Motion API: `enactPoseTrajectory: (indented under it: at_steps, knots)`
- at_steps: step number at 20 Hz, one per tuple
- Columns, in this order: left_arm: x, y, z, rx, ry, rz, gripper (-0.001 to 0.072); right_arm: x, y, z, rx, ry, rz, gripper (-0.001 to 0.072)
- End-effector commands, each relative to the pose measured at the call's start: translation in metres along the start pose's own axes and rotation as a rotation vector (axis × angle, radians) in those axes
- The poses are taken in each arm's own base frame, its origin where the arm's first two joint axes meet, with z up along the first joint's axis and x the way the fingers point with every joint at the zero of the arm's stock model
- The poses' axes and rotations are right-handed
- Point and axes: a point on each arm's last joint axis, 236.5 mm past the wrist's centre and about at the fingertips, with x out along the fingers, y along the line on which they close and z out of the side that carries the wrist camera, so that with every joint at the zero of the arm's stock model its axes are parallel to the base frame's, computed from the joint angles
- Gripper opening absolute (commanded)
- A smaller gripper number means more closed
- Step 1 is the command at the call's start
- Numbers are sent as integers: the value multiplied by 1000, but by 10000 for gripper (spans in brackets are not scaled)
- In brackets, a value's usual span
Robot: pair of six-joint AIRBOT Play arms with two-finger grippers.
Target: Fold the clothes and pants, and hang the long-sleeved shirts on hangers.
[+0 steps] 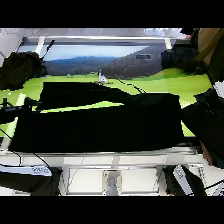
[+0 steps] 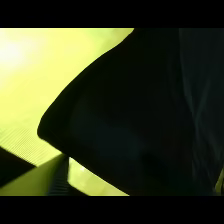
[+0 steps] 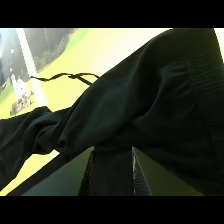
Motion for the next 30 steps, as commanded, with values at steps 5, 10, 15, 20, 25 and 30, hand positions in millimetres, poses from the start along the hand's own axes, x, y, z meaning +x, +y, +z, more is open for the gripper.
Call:
enactPoseTrajectory:
  at_steps: [5, 10, 15, 20, 25, 30]
  knots:
    - [6, -5, 22, -2, -106, 6, 182, 0, 1, -2, -1, 10, 2, 271]
    - [-5, -7, 30, 17, -135, 0, 6, 1, -7, -3, -11, 13, -28, 271]
    - [-65, -13, 69, 32, -288, -24, 6, 36, -36, -14, 56, 131, -56, 271]
    - [-109, -32, 83, 67, -396, -48, 6, 138, -60, -25, 90, 222, -85, 348]
    - [-131, -51, 86, 109, -447, -66, 6, 210, -72, 7, 20, 171, -117, 348]
    - [-131, -52, 86, 112, -451, -66, 6, 251, -73, 11, -60, 340, -53, 348]
